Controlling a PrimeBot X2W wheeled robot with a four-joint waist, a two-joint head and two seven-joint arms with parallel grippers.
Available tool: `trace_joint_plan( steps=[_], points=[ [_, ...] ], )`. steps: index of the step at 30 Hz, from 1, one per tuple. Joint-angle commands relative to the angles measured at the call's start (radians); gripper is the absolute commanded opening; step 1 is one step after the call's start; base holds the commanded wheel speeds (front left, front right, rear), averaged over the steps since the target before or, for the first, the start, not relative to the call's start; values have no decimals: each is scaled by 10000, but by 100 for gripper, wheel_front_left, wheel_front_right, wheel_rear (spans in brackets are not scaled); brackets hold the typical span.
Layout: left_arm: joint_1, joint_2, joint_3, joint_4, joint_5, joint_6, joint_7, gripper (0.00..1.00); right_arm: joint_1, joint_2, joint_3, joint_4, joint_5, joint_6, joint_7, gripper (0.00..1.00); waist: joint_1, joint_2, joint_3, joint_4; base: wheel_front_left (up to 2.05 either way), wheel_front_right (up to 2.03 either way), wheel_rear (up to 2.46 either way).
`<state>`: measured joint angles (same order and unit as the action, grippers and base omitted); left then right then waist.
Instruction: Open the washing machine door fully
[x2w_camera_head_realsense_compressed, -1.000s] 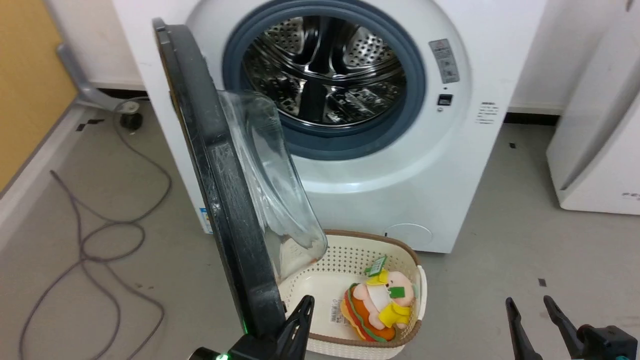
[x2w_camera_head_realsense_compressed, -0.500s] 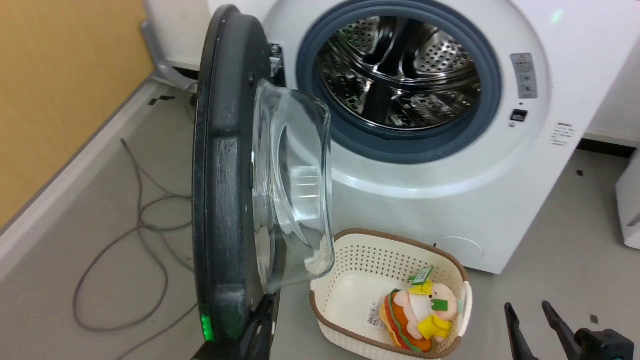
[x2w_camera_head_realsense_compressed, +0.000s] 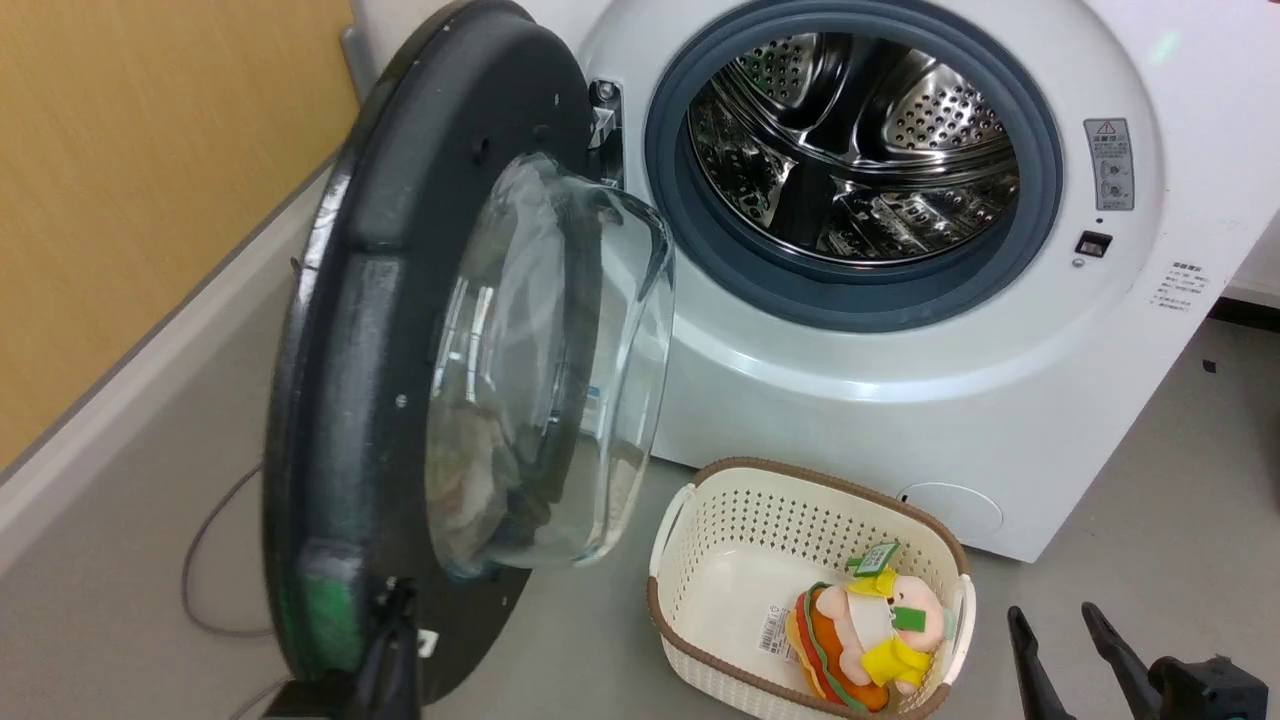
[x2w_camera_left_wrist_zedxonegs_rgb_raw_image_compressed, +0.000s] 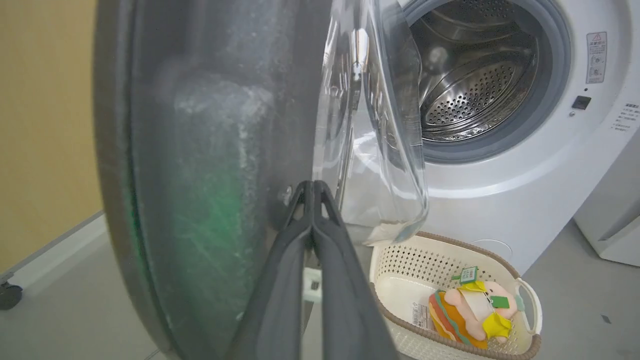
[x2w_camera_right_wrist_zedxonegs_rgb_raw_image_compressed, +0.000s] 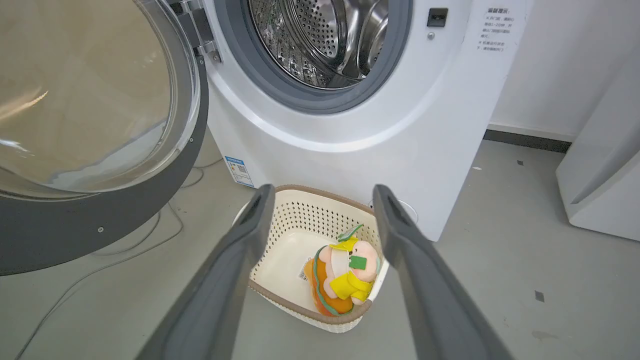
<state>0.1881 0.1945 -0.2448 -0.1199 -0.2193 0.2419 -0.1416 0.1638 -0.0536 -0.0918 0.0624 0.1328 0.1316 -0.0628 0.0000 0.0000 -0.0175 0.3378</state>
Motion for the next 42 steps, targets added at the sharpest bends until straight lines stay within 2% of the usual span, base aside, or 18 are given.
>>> trace_joint_plan(
  steps=[1, 10, 14, 25, 31, 37, 42],
  points=[
    [166, 117, 187, 68, -66, 92, -80, 0, 40, 34, 9, 9, 23, -9, 9, 100, 0, 0, 5, -20, 0, 0, 0],
    [-162, 710, 1521, 717, -591, 330, -425, 0, -23, 34, 65, 12, 42, -9, 59, 100, 0, 0, 121, -225, 0, 0, 0],
    [-649, 989, 1957, 1092, -812, 272, -514, 0, -49, 34, 18, -6, 7, -9, 78, 100, 0, 0, 204, -266, 0, 0, 0],
    [-2509, 1884, 2947, 3419, -1567, -413, -875, 0, -186, 34, -63, -150, -97, -9, 237, 100, 0, 0, 552, -416, 0, 0, 0],
    [-3667, 2309, 3365, 5453, -2008, -1037, -1069, 0, -336, 34, -90, -219, -174, -9, 312, 100, 0, 0, 755, -471, 0, 0, 0],
    [-4421, 2455, 3625, 6861, -2022, -1386, -1184, 0, -439, 34, -91, -254, -223, -9, 336, 100, 0, 0, 847, -533, 0, 0, 0],
    [-4724, 2429, 4074, 7192, -1682, -1583, -1197, 0, -437, 34, -80, -236, -219, -9, 338, 100, 0, 0, 829, -592, 0, 0, 0]
  ],
)
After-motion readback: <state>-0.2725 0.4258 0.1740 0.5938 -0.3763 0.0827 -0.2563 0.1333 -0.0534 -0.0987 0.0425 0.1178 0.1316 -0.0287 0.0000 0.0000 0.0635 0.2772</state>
